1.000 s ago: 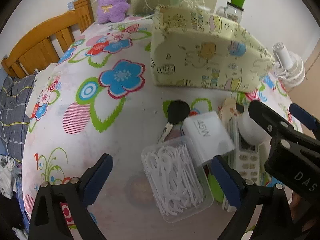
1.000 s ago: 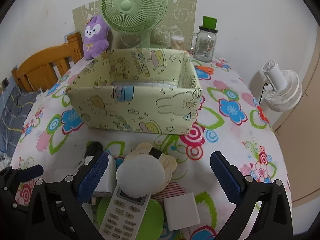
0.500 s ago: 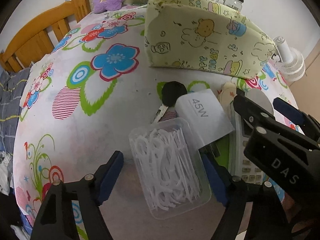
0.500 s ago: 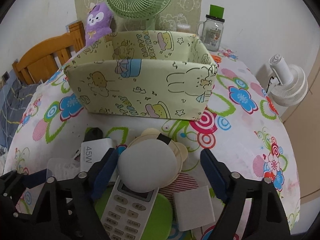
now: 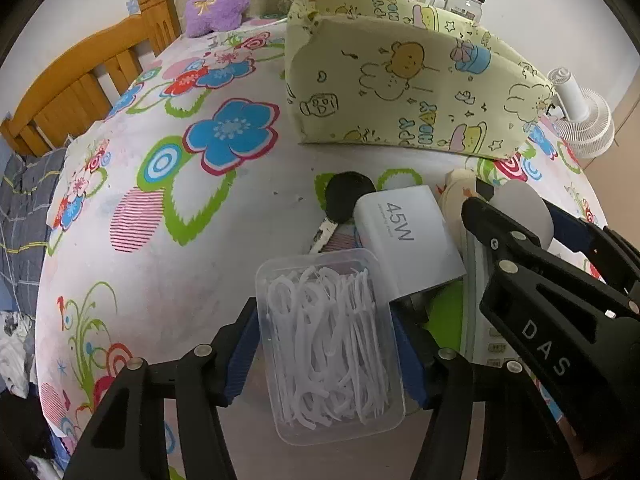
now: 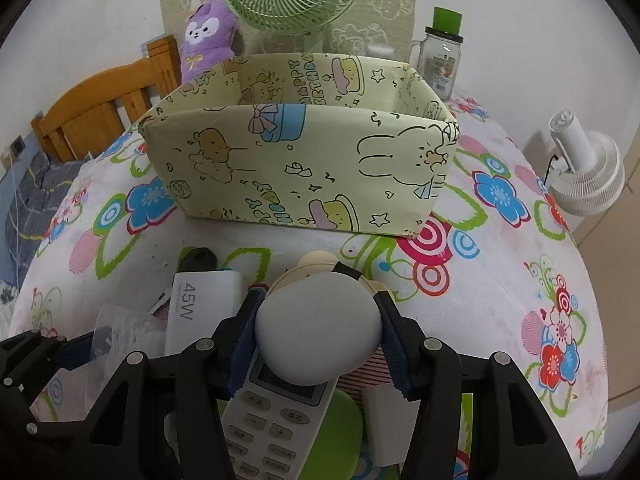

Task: Organize rigid objects
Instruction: 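Close the left gripper on the floss-pick box while the right gripper grasps the white puff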

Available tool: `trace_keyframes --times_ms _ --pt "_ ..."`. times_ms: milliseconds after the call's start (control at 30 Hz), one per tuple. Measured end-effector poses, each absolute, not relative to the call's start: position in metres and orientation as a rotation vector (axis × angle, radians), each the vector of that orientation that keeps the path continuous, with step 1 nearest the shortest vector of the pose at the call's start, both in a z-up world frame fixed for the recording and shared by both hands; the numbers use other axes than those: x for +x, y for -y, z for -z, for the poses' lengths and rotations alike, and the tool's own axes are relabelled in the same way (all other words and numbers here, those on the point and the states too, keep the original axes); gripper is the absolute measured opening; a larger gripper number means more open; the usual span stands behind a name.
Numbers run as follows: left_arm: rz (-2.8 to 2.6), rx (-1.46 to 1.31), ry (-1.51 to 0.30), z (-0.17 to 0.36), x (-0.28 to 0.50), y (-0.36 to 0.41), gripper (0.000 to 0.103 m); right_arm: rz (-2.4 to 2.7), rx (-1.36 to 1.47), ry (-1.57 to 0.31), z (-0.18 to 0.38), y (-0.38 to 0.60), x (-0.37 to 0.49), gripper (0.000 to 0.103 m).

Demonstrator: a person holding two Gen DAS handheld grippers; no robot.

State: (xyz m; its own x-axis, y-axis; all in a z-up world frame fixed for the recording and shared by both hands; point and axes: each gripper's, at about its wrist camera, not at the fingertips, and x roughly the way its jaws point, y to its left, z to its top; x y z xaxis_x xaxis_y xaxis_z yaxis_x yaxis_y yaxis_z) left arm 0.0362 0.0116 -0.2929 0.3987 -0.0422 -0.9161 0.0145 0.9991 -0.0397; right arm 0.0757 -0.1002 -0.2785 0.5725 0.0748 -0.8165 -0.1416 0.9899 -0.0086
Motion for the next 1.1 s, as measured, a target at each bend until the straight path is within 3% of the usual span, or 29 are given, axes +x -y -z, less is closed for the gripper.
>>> trace_keyframes --times_ms 1100 --pt "0.068 -0.014 -1.017 0.212 0.043 -0.018 0.063 -0.030 -0.033 -0.854 0.199 0.104 0.071 0.059"
